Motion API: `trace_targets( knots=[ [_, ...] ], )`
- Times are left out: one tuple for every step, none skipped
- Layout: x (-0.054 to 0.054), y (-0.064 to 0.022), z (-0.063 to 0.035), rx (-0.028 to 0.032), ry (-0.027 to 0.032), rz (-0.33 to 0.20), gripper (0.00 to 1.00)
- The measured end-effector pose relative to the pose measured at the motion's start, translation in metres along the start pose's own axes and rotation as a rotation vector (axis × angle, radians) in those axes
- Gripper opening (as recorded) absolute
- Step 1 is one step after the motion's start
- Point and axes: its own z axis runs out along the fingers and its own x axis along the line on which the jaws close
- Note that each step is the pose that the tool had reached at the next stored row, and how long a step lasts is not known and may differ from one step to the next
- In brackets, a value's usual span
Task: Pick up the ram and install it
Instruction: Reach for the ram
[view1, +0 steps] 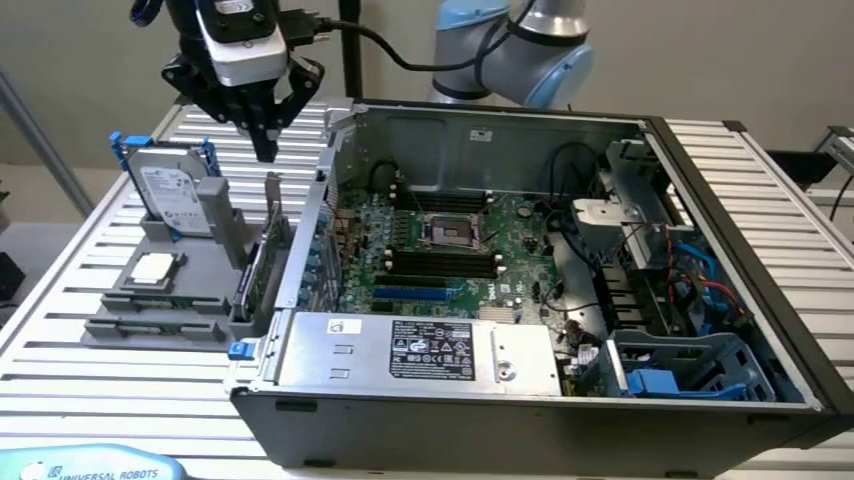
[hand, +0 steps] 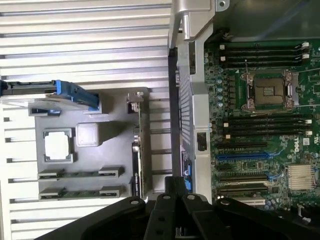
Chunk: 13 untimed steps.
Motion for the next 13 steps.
trace_targets(
  knots=[
    [0.004,-0.0009,0.0002,0.0,0.0,0.0,0.11],
    [0.009,-0.0018,0.0004,0.0,0.0,0.0,0.11],
    [0.013,-0.0026,0.0006,0.0,0.0,0.0,0.11],
    [0.018,-0.0034,0.0009,0.0,0.0,0.0,0.11],
    [0.022,-0.0042,0.0011,0.0,0.0,0.0,0.11],
    [0.027,-0.0049,0.0015,-0.0001,0.0,0.0,0.11],
    [0.031,-0.0055,0.0018,0.0,0.0,0.0,0.11],
    [0.036,-0.0062,0.0022,0.0001,0.0,0.0,0.11],
    [0.041,-0.0068,0.0026,0.0,0.0,0.0,0.11],
    [0.045,-0.0075,0.0031,0.0,0.0,0.0,0.11],
    [0.05,-0.0081,0.0037,0.0,-0.0001,0.0,0.11],
    [0.054,-0.0087,0.0042,0.0,0.0001,0.0,0.11],
    [0.061,-0.0097,0.0052,-0.0001,0.0,0.0,0.11]
  ],
)
